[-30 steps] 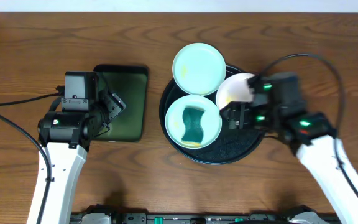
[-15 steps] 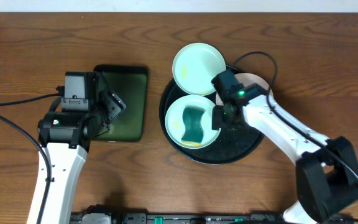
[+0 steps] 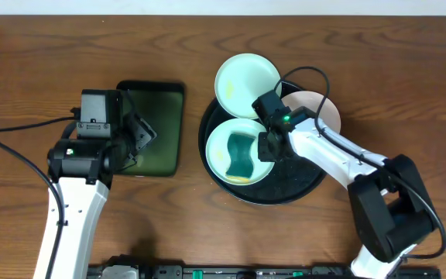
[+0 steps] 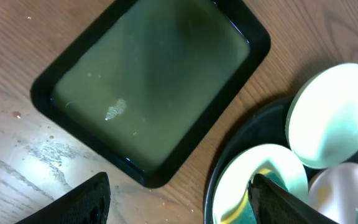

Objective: Clean dirty plates on tray and stack at the side

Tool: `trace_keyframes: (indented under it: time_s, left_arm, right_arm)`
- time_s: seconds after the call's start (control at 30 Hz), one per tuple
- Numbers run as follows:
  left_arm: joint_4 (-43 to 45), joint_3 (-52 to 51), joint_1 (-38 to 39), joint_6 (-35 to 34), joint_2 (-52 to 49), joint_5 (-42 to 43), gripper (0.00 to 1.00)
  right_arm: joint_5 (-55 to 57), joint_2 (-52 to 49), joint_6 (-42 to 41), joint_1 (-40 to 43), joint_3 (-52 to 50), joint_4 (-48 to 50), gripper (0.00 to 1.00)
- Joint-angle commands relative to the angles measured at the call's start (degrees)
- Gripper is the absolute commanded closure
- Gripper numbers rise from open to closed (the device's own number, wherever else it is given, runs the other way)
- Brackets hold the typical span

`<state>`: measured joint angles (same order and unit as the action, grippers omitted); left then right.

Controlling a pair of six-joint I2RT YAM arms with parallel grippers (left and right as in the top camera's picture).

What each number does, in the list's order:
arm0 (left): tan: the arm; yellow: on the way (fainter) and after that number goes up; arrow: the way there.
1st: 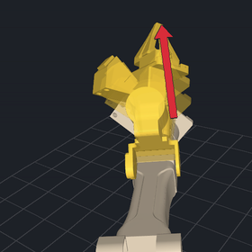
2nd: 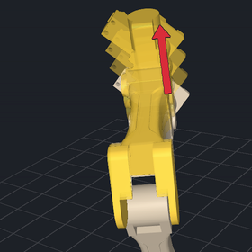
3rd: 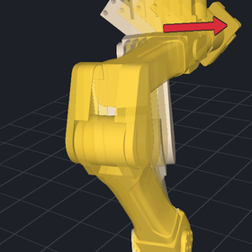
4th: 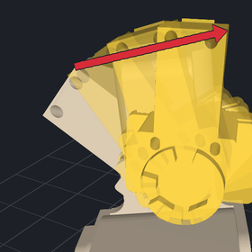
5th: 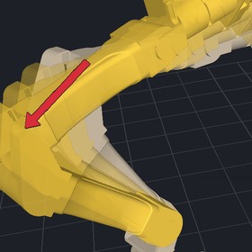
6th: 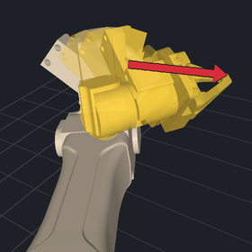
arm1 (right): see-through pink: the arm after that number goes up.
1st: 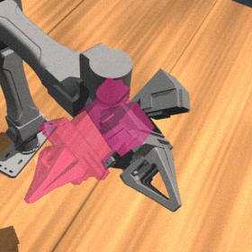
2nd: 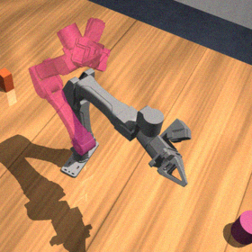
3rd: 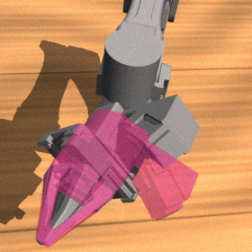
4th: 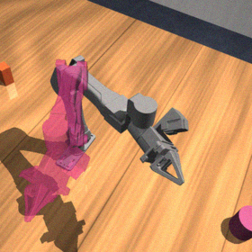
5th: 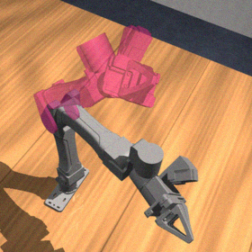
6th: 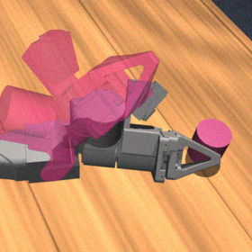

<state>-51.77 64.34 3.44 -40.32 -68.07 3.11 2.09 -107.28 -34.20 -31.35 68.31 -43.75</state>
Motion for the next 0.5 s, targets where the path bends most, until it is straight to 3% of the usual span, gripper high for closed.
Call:
trace_keyframes:
  time_s: [0.0, 0.17, 0.33, 0.47]
  left_arm:
    - [0.35, -0.07, 1.31, 3.21, -1.6, 4.11, 0.28]
    - [0.5, -0.37, 4.87, 4.72, -5.33, 6.05, 0.32]
    - [5.81, -0.35, 10.82, 11.67, -12.0, 14.88, 0.32]
    - [11.37, -0.37, 15.65, 12.26, -18.62, 16.2, 0.32]
  right_arm:
    - [1.53, -2.29, -0.5, -0.2, 0.9, 0.5, 0.6]
    - [1.53, -2.56, -0.48, -0.04, 0.9, 1.03, 0.8]
    - [1.16, -2.56, -0.46, -0.02, 0.9, 1.14, 0.82]
    - [0.85, -2.56, -0.42, -0.02, 0.9, 1.09, 0.83]
